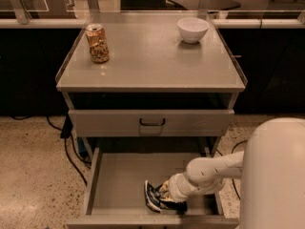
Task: Place blue chip bag into middle drawer
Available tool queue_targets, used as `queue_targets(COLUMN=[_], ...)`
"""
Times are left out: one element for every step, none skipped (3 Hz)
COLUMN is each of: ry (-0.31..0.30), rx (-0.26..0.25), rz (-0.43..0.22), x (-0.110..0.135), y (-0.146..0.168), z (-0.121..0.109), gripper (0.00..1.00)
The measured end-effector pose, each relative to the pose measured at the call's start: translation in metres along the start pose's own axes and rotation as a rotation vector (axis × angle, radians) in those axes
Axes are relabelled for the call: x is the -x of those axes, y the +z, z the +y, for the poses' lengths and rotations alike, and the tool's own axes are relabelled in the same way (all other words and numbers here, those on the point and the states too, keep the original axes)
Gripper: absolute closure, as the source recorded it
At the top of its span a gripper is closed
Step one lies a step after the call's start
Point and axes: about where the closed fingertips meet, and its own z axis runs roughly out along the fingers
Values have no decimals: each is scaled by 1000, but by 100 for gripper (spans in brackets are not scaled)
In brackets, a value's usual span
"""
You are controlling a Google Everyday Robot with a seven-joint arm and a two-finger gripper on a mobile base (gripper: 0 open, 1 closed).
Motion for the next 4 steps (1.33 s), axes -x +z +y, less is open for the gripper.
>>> queue_targets(ry=[0, 0, 0, 0], rx=[0, 0, 0, 0], rz=[0, 0, 0, 0], x=[0, 0, 0, 0], y=[0, 0, 0, 0], z=[0, 0, 0, 0], gripper=[74, 51, 27, 3])
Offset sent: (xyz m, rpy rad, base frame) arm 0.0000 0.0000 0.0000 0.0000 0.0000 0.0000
